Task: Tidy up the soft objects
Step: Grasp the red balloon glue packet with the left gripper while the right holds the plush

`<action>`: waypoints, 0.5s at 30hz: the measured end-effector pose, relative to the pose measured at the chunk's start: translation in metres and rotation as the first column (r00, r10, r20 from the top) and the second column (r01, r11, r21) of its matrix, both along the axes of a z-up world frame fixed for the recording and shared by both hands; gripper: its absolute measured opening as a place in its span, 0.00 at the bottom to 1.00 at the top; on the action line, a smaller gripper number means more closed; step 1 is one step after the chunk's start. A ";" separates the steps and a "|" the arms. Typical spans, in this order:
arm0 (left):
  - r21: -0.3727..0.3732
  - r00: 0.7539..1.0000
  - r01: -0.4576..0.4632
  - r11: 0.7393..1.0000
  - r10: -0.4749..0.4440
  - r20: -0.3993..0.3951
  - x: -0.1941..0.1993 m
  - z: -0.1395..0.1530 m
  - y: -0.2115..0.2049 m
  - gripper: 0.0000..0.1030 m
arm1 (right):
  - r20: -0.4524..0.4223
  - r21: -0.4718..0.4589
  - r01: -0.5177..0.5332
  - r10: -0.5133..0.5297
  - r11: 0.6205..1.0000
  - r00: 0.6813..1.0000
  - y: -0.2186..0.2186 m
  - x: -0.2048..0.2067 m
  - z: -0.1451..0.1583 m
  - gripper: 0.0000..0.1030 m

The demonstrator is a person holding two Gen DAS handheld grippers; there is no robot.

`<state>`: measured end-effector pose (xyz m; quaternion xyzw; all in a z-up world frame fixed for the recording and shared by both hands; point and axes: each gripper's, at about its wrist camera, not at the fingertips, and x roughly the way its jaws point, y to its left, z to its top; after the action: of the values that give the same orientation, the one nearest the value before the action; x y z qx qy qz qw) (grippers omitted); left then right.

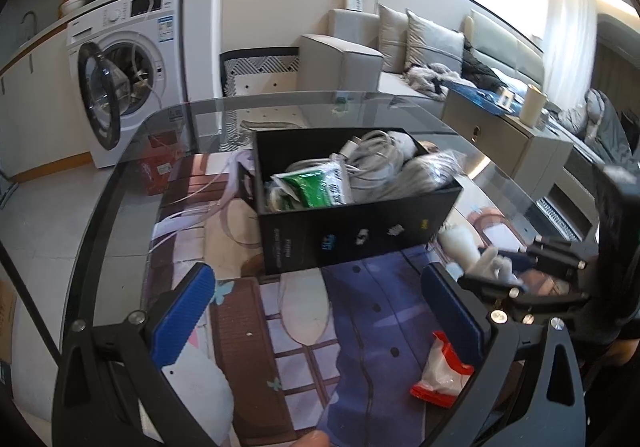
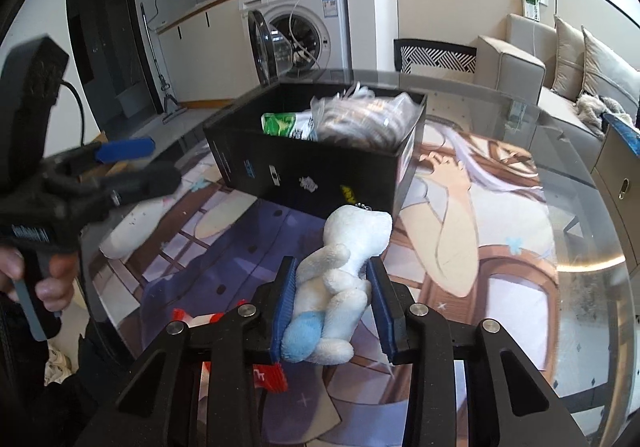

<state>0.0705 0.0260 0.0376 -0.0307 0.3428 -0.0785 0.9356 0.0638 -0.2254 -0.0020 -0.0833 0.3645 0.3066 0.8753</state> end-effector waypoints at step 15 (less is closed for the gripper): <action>0.090 0.965 0.249 0.964 -0.240 -0.104 -0.012 -0.022 -0.063 1.00 | 0.083 0.054 0.048 -0.053 0.997 0.995 -0.025 -0.006 0.036 0.35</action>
<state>0.0580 -0.0375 0.0151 0.0562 0.3903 -0.1743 0.9023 0.0580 -0.2500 0.0342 -0.0642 0.3211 0.2899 0.8993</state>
